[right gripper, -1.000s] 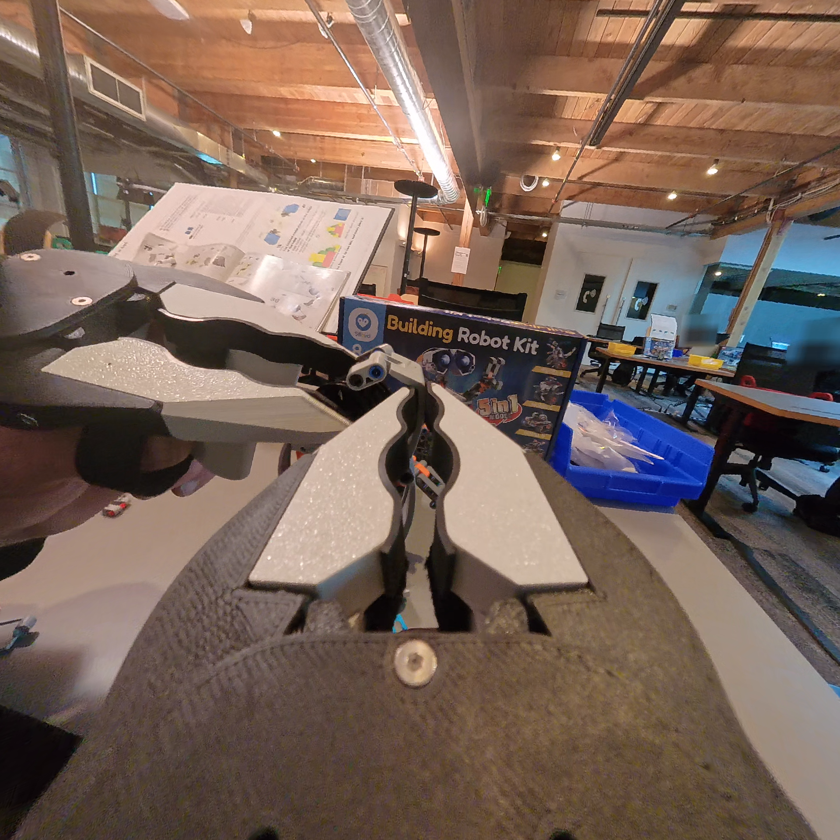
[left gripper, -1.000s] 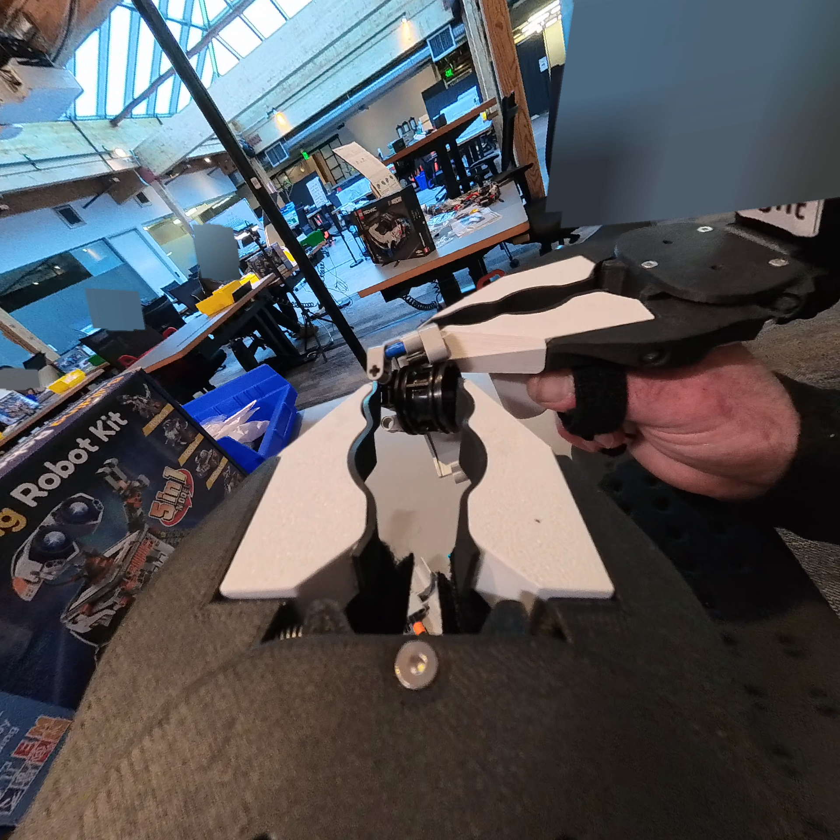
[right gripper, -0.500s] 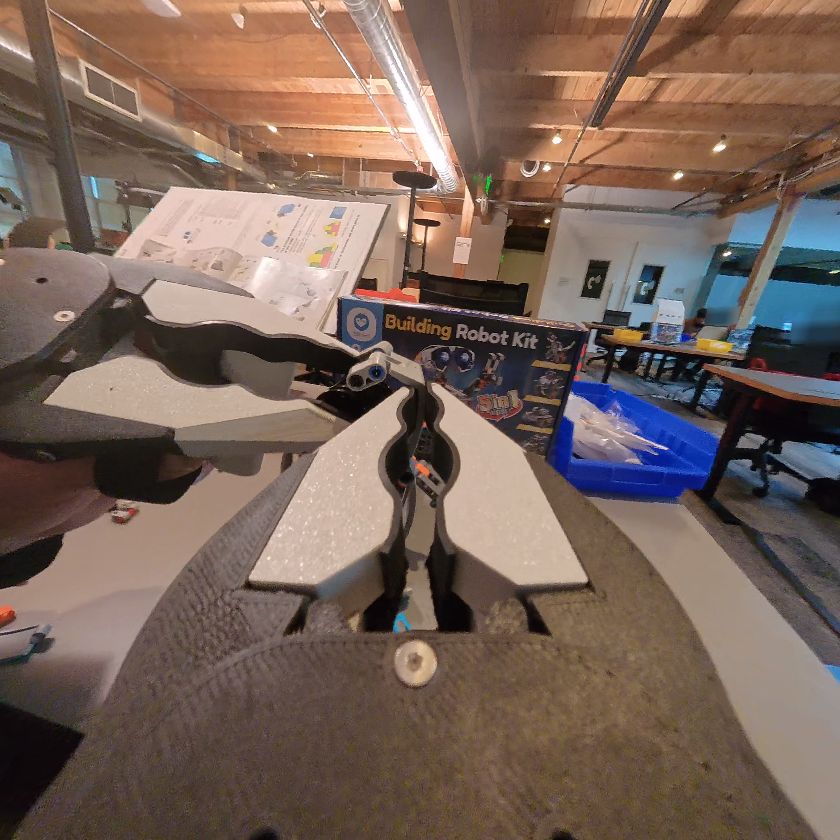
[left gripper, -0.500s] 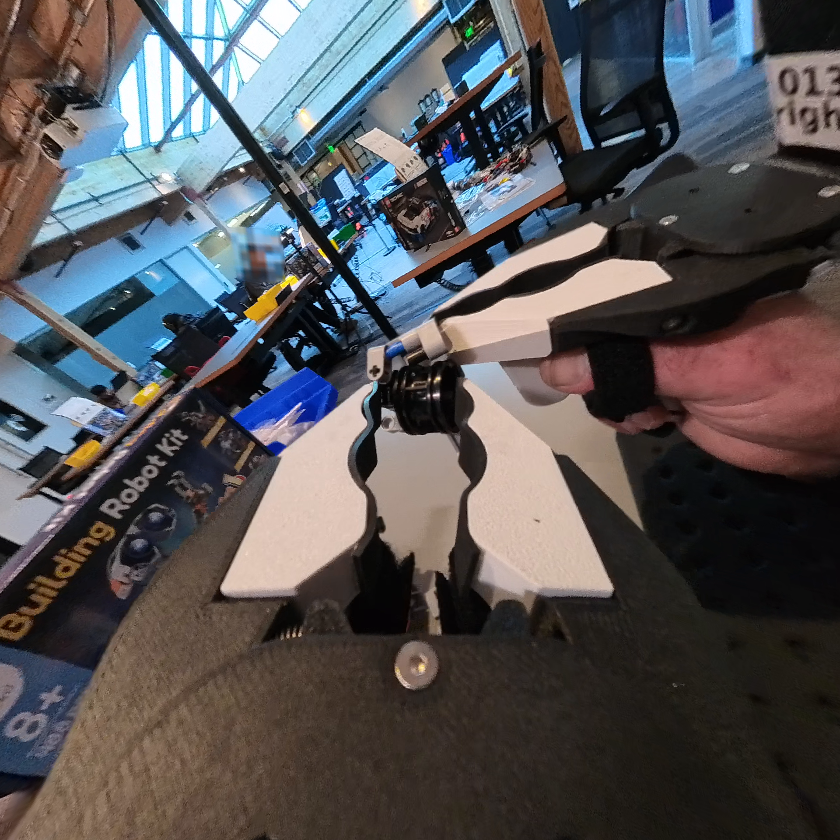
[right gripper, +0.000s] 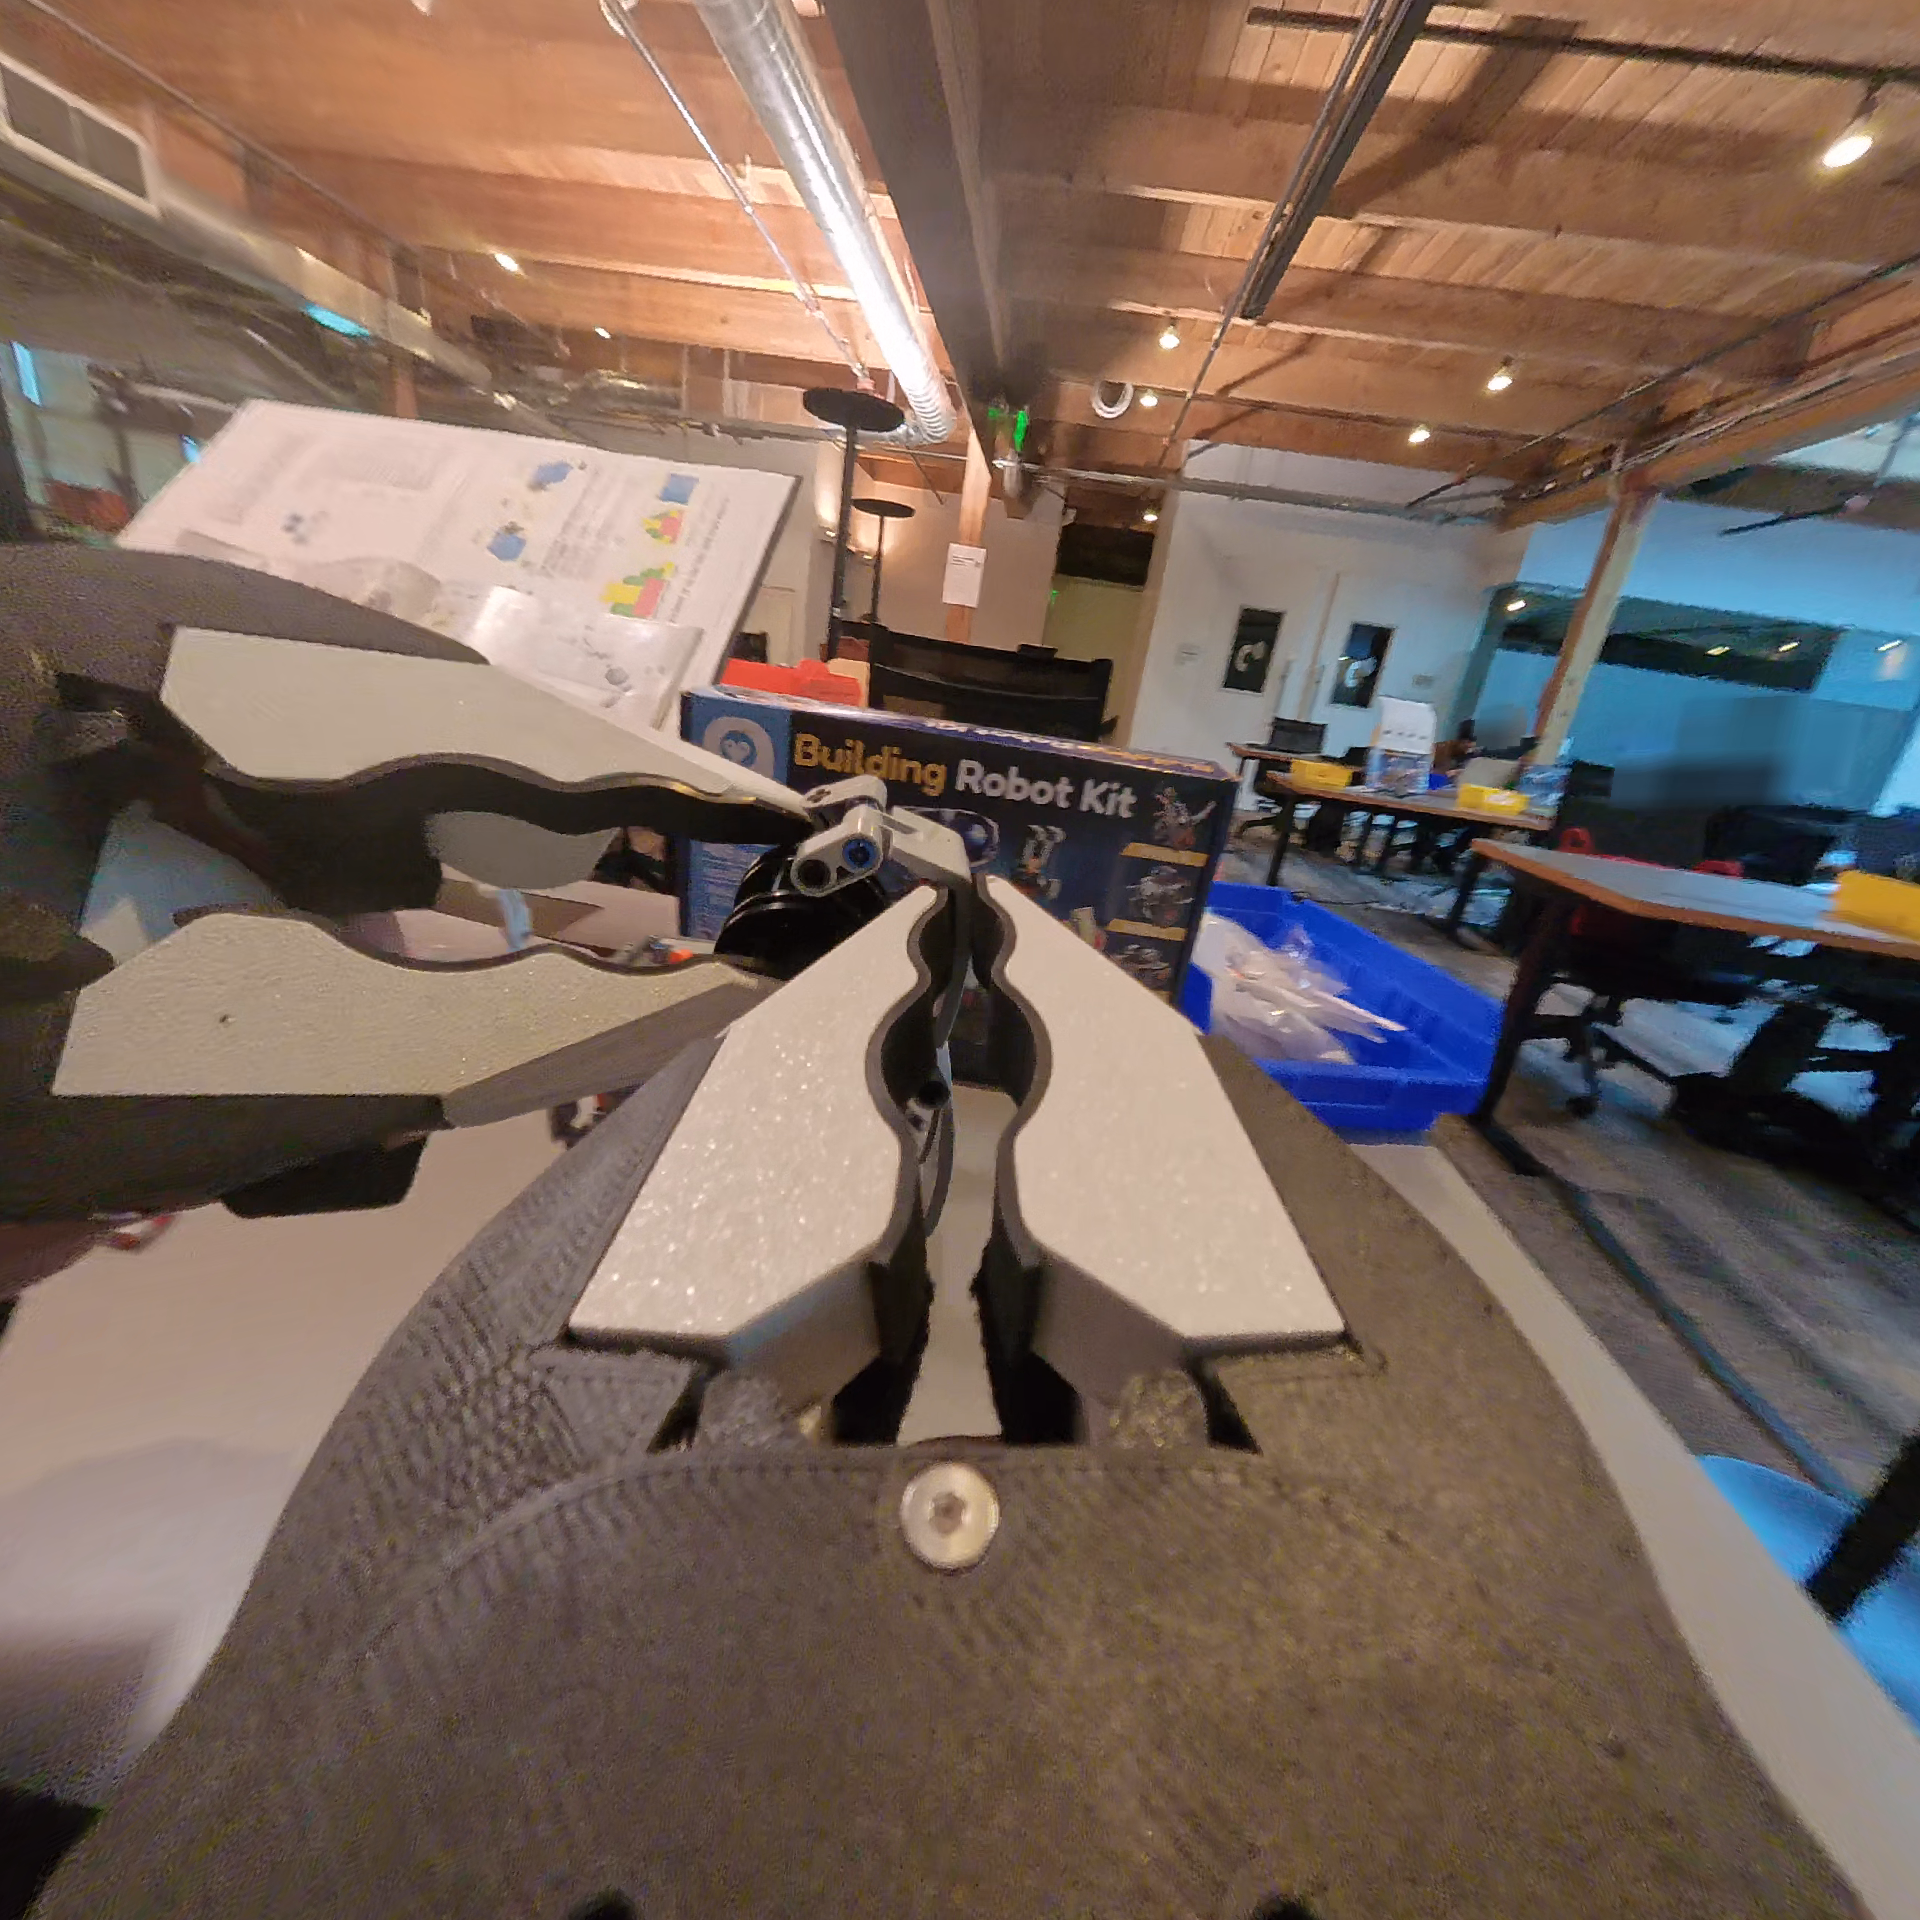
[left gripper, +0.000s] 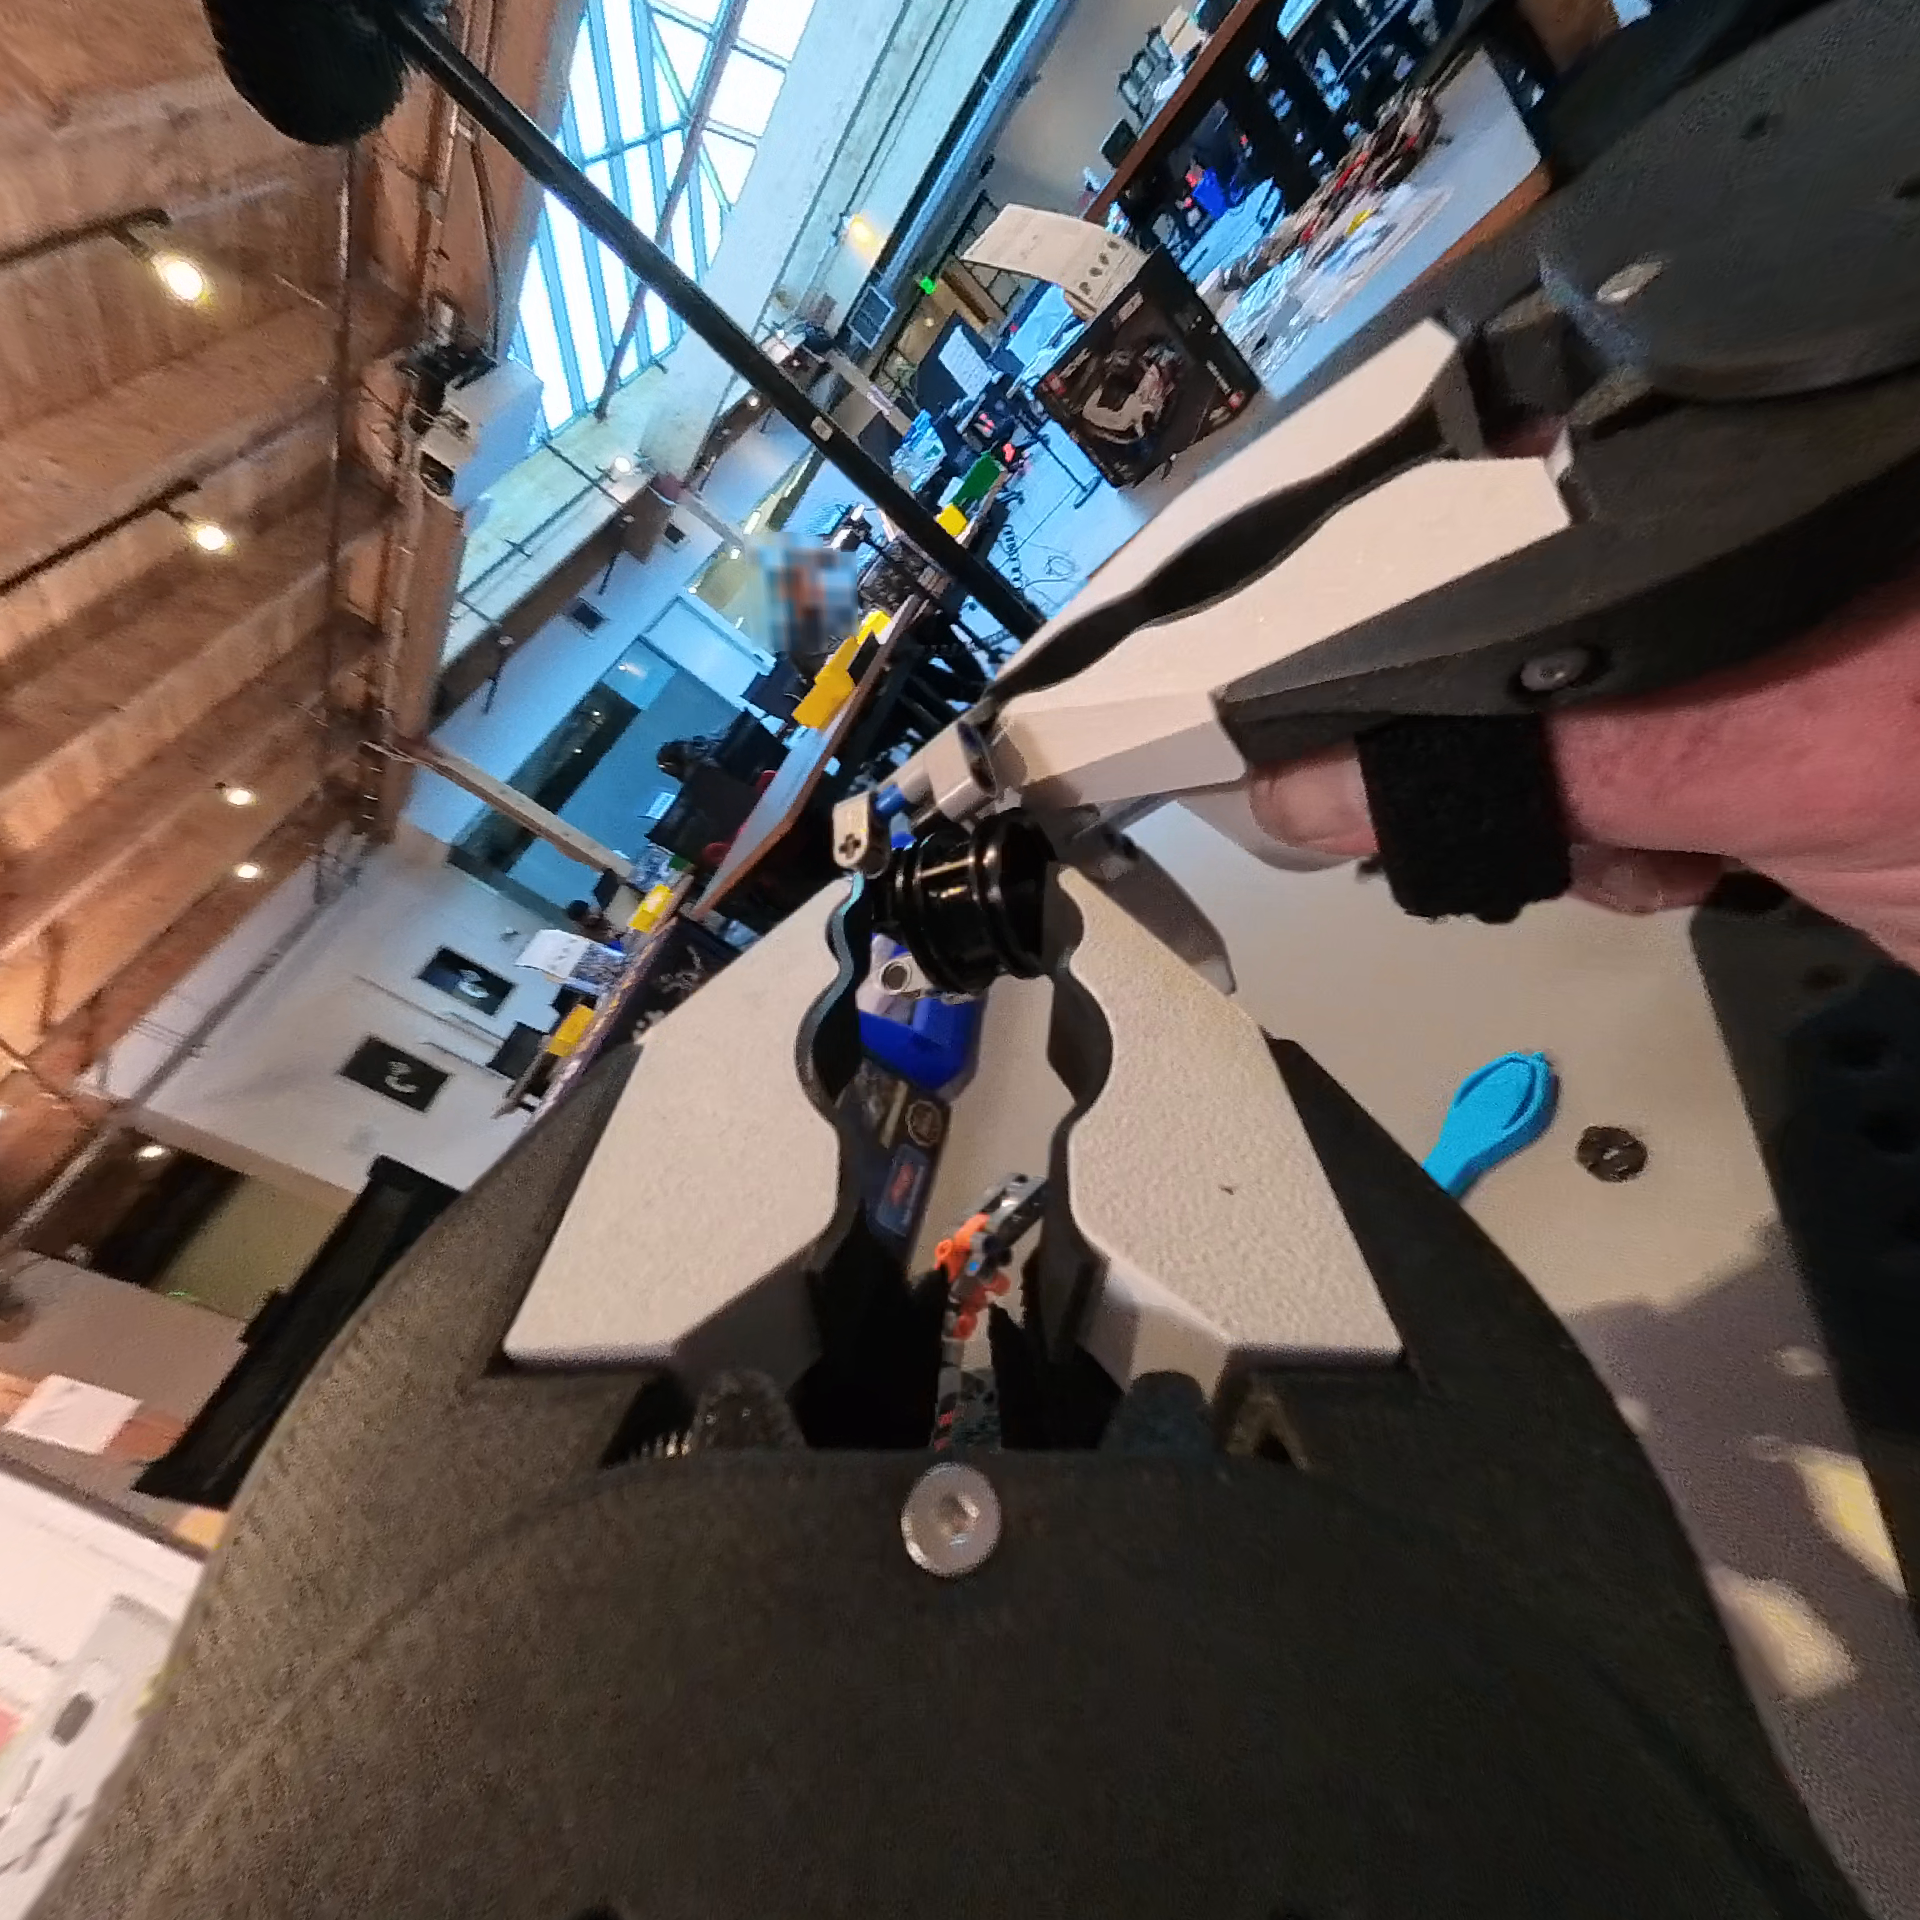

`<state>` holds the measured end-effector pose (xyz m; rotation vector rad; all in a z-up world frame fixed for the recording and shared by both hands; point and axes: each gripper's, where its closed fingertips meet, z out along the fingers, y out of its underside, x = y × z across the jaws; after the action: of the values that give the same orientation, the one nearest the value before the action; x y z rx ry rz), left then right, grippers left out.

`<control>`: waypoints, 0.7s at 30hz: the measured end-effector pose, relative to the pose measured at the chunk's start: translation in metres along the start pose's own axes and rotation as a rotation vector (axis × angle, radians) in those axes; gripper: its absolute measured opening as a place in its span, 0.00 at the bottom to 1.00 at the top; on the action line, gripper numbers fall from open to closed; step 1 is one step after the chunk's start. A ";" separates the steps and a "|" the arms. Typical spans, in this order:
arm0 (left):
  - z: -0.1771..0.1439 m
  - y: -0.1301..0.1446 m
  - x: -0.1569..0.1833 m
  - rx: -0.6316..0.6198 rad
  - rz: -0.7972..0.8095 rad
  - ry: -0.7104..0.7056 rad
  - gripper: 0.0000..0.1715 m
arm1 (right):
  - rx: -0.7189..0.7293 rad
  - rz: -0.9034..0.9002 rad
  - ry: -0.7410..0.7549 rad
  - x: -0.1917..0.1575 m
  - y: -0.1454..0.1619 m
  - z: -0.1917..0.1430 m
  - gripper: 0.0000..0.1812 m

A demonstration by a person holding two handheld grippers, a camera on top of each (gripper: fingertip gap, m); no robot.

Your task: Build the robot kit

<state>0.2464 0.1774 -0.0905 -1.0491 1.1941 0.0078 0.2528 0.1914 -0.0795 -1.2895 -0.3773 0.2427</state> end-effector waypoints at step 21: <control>0.000 -0.012 0.006 0.091 -0.103 0.084 0.20 | 0.031 0.277 -0.073 0.003 0.015 0.005 0.00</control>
<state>0.2550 0.1680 -0.0873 -1.0381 1.2033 -0.1705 0.2542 0.2015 -0.0925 -1.3032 -0.2545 0.5291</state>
